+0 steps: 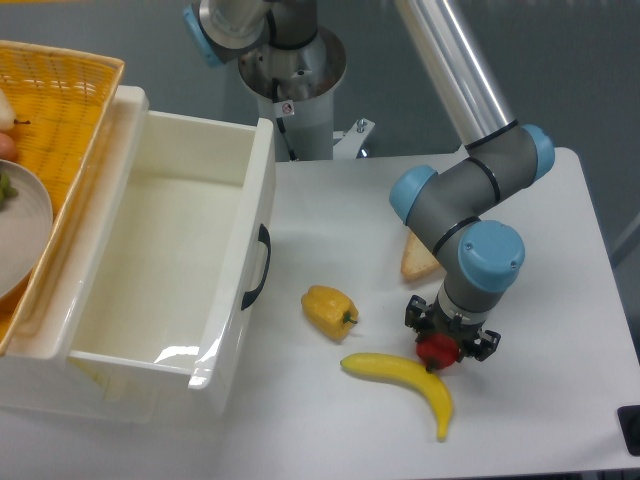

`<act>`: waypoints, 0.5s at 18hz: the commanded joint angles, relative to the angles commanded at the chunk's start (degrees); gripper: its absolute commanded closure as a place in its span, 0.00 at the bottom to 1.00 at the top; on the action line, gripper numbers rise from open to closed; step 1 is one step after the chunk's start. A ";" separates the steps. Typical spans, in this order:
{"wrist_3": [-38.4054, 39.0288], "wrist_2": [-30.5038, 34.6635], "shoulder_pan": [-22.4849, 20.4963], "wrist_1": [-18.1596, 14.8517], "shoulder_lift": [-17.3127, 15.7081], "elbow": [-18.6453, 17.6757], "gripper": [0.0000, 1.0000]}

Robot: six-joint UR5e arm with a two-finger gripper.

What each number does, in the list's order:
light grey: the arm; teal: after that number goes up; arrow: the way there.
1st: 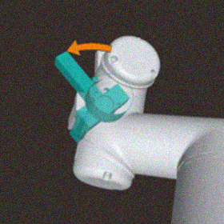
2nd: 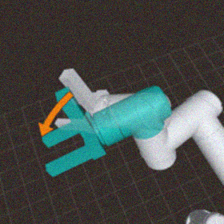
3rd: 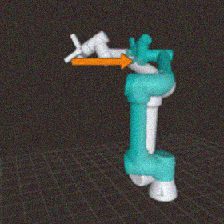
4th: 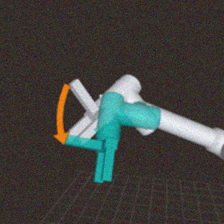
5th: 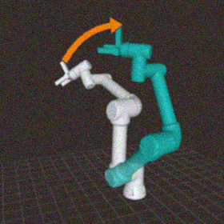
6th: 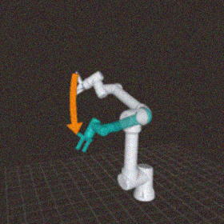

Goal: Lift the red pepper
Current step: 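Close the gripper on the red bell pepper, then lift the red bell pepper up off the table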

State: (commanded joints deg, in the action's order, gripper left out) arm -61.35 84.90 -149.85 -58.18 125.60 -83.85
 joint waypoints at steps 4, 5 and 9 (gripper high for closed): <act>-4.99 -0.97 0.44 -0.70 -1.94 -1.40 0.63; -5.88 -1.49 1.05 -0.88 -2.63 -1.41 0.63; -9.30 -1.76 1.32 -5.35 -5.97 -1.58 0.63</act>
State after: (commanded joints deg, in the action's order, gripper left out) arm -70.64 83.15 -148.54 -63.53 119.63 -85.43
